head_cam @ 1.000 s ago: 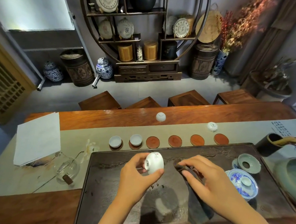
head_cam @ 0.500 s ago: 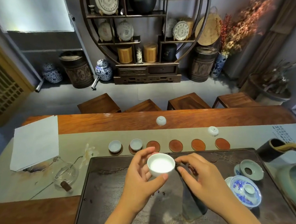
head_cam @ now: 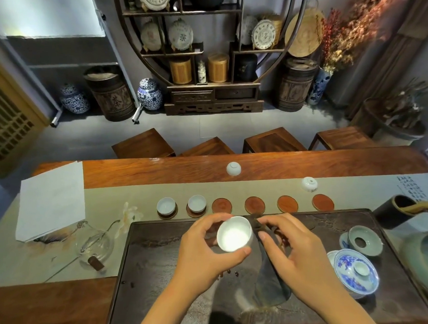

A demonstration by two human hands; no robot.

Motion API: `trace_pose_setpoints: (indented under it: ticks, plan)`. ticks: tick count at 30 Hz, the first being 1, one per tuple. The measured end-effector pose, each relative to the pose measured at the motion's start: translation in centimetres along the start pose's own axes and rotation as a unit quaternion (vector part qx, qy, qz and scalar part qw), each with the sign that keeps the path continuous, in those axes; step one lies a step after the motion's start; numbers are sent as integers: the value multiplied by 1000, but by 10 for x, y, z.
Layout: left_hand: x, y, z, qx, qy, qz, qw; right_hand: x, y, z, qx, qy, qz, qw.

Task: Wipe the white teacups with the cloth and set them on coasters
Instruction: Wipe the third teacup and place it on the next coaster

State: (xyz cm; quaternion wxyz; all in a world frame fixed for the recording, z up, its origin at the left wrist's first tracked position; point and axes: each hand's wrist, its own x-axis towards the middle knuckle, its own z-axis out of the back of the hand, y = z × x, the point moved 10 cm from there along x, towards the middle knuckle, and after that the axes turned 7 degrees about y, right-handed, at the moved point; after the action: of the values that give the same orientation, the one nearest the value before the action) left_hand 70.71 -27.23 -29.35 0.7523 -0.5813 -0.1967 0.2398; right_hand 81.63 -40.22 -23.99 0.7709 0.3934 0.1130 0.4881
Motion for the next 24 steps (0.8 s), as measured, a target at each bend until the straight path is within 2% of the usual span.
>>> trace_pose_setpoints:
  ticks: [4,8,15,24]
  plan:
    - [3,12,6,11,-31,18,999,-5,7,-15,18,45,20,999]
    - [7,24,6,62,-24,27,997,-6,-4,-25,21,82,13,996]
    - [35,49,10,136,-23,75,988,6,-28,-21,-3,78,-16,997]
    - [111,103,6,206,-17,127,970,47,-53,-13,-13,82,-38,996]
